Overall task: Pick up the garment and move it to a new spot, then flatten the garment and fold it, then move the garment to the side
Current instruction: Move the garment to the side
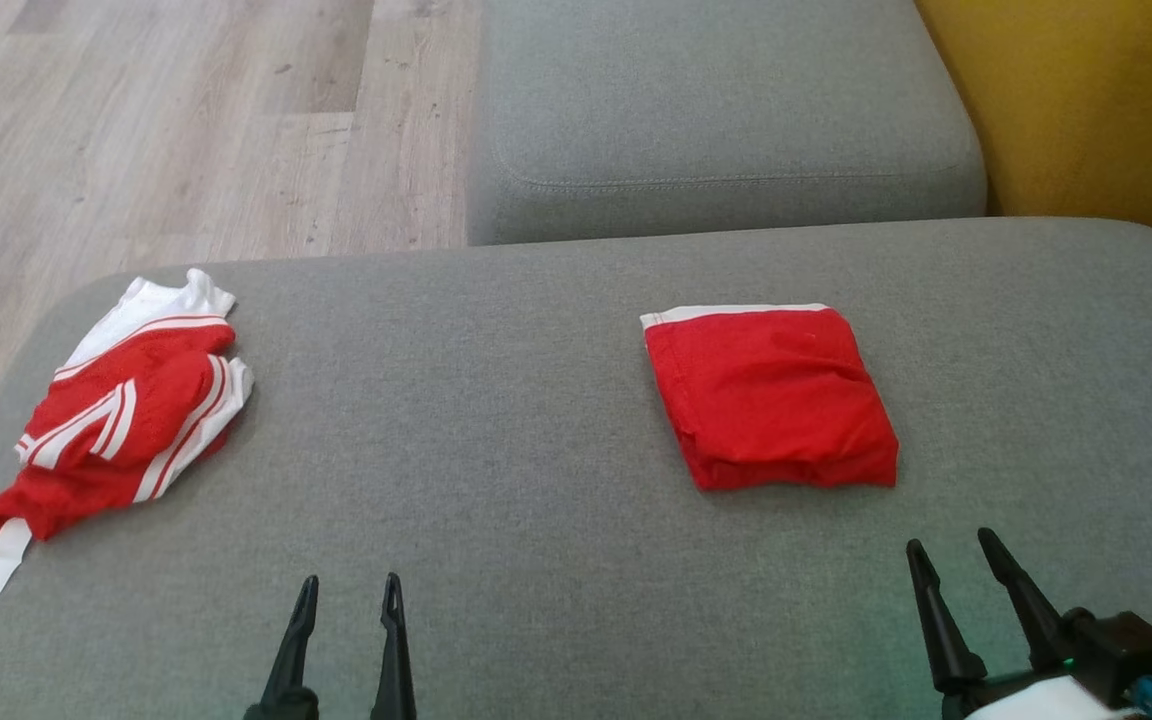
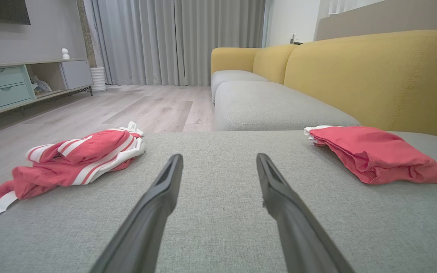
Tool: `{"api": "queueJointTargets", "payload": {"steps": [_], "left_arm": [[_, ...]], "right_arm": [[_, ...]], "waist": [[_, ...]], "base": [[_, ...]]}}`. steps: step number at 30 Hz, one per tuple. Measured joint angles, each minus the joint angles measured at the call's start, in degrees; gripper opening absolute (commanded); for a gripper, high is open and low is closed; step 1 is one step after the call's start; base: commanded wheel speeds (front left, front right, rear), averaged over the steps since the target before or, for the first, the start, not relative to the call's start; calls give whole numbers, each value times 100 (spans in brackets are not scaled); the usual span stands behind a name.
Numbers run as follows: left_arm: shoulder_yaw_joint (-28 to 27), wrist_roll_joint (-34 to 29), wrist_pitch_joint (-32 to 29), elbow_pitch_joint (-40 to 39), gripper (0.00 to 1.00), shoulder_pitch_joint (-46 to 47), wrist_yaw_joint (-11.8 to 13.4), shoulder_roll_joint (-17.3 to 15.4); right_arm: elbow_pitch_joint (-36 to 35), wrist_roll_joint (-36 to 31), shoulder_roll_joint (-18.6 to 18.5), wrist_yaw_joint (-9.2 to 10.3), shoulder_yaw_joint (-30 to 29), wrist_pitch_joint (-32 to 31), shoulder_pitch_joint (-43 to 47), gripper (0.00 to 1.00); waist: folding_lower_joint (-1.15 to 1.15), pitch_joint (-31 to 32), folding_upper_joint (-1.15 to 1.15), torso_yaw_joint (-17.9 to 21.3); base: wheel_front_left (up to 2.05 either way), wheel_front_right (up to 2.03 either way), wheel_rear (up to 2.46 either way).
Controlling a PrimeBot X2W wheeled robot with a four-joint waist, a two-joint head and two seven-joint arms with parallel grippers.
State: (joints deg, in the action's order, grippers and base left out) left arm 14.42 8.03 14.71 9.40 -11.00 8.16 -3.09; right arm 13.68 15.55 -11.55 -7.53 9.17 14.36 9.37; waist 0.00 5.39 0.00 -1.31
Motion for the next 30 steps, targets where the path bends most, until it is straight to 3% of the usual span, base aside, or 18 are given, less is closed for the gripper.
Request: {"api": "queueJointTargets", "payload": {"steps": [30], "left_arm": [[56,-1,0,-63,100,4,-2,1]], "right_arm": [[124,-93,92,0,-92,0,-41,100]], "waist": [[0,-191,0,-11]], "base": [[0,0,0]]}}
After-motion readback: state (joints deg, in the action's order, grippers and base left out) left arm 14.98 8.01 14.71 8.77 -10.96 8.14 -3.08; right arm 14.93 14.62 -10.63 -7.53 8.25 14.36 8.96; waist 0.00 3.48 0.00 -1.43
